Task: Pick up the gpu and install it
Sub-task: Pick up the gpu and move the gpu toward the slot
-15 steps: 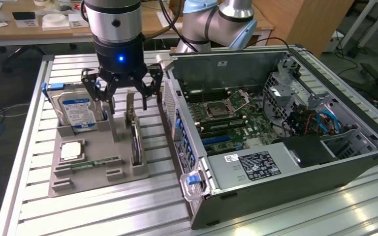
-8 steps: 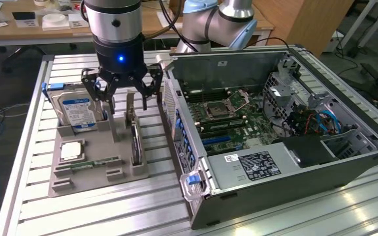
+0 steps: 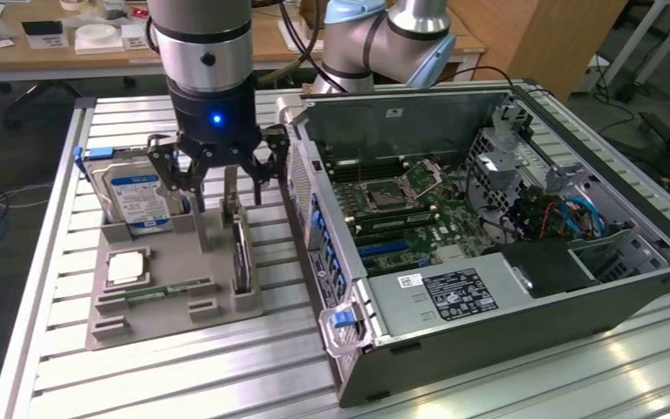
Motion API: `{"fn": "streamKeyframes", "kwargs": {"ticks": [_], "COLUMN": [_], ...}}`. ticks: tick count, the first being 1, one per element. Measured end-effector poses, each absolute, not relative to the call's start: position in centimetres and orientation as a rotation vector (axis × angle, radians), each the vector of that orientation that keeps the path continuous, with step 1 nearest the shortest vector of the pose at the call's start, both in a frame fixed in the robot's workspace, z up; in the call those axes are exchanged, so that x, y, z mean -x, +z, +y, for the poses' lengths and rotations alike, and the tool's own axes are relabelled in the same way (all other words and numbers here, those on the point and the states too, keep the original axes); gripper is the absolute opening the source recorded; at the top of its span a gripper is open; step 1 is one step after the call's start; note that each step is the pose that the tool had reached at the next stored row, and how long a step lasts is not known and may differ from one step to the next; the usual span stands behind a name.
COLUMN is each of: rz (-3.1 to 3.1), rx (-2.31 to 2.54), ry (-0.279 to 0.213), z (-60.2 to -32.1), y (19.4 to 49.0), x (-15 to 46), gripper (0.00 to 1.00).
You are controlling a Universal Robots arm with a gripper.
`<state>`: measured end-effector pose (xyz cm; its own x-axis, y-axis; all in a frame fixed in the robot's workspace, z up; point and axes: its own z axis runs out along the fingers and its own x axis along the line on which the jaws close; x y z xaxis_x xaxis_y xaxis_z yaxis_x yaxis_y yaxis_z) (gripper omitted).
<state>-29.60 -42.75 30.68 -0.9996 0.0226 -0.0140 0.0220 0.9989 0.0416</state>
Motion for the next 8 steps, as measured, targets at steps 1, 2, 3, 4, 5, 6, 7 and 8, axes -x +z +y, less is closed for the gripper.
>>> {"fn": "streamKeyframes", "kwargs": {"ticks": [1,2,3,4,5,6,7,8], "rz": [3.126,3.127,3.126,3.126,3.126,3.126,3.126,3.127], "rx": [-0.035,-0.035,-0.035,-0.035,-0.035,-0.035,-0.035,-0.035], "ry": [0.065,0.064,0.065,0.065,0.065,0.065,0.065,0.065], "z": [-42.8,-42.8,-42.9,-42.9,-43.0,-43.0,-43.1,-43.2], "y": [30.5,30.3,30.1,29.9,29.8,29.6,29.4,29.2], "x": [29.6,29.6,29.6,29.6,29.6,29.6,29.6,29.6], "gripper": [0.71,0.71,0.71,0.71,0.71,0.71,0.71,0.71]}}
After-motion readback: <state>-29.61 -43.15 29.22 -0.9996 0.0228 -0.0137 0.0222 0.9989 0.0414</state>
